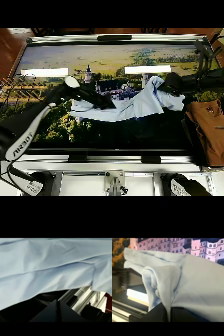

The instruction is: Fold the shirts.

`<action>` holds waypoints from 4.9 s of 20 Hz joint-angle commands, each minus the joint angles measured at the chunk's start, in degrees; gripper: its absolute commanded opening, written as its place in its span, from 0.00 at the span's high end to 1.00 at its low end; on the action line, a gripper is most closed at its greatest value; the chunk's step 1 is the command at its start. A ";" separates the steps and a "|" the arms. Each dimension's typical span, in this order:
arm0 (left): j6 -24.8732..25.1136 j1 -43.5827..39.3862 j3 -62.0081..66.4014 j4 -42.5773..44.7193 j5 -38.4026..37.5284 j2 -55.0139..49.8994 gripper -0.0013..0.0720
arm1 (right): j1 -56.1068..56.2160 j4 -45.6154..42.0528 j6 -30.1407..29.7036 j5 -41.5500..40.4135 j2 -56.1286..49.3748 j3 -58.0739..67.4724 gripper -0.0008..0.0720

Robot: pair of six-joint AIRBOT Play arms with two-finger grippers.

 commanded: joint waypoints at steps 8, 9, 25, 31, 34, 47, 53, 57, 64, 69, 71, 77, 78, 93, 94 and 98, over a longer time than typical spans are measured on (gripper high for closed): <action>2.54 -14.43 0.11 -12.02 12.96 -7.54 0.94 | -0.02 0.90 3.17 5.33 6.58 0.07 0.90; 3.67 -13.77 0.11 -11.67 12.94 -6.80 0.94 | 0.04 1.11 3.13 5.35 6.36 0.07 0.90; -3.85 33.53 0.11 13.64 -2.64 34.88 0.94 | 34.07 15.04 -4.94 -34.58 -25.81 0.07 0.89; -2.54 35.28 -0.04 13.66 -5.42 36.30 0.94 | 34.45 33.68 -6.47 -32.54 -34.56 0.07 0.35; -2.49 35.28 -0.07 15.15 -5.31 36.30 0.94 | 29.81 30.80 -6.75 -23.74 -31.76 0.07 0.35; -0.81 35.28 -0.17 24.85 -6.43 35.67 0.94 | 8.74 -3.08 2.86 -7.32 -18.69 -18.99 0.04; -0.76 35.28 -0.17 25.38 -6.45 34.93 0.94 | 12.63 4.79 -1.44 -21.29 -23.19 -21.70 0.04; 0.68 35.28 -0.17 25.38 -6.47 34.82 0.94 | 14.91 12.13 -4.57 -25.86 -26.36 -21.70 0.06; 0.70 35.28 -0.17 25.40 -7.13 34.82 0.94 | 15.89 15.19 -11.30 -23.06 -25.31 -19.30 0.90; 0.72 35.28 -0.17 25.40 -7.08 34.82 0.94 | 10.99 11.50 -11.98 -4.24 -14.73 -1.86 0.90; 0.70 35.28 -0.17 25.35 -7.17 34.84 0.94 | 7.26 8.00 -7.41 -0.83 -9.14 5.92 0.90; 0.70 35.28 -0.17 25.33 -8.17 34.84 0.94 | 0.39 -0.96 -3.56 0.90 0.42 13.51 0.90; 0.70 35.26 -0.17 25.35 -8.24 34.84 0.94 | -0.31 -1.20 -3.63 1.01 0.31 13.51 0.90; 2.14 35.28 -0.17 25.35 -10.49 34.84 0.94 | -4.26 -11.39 -8.85 -21.11 -10.80 13.62 0.90; 1.99 35.28 -0.17 25.35 -10.47 34.84 0.94 | -5.40 -12.22 -9.11 -21.11 -10.78 14.12 0.90; 1.95 35.28 -0.17 24.90 -10.47 34.84 0.94 | -10.23 -17.75 -10.10 -15.23 -10.75 18.80 0.90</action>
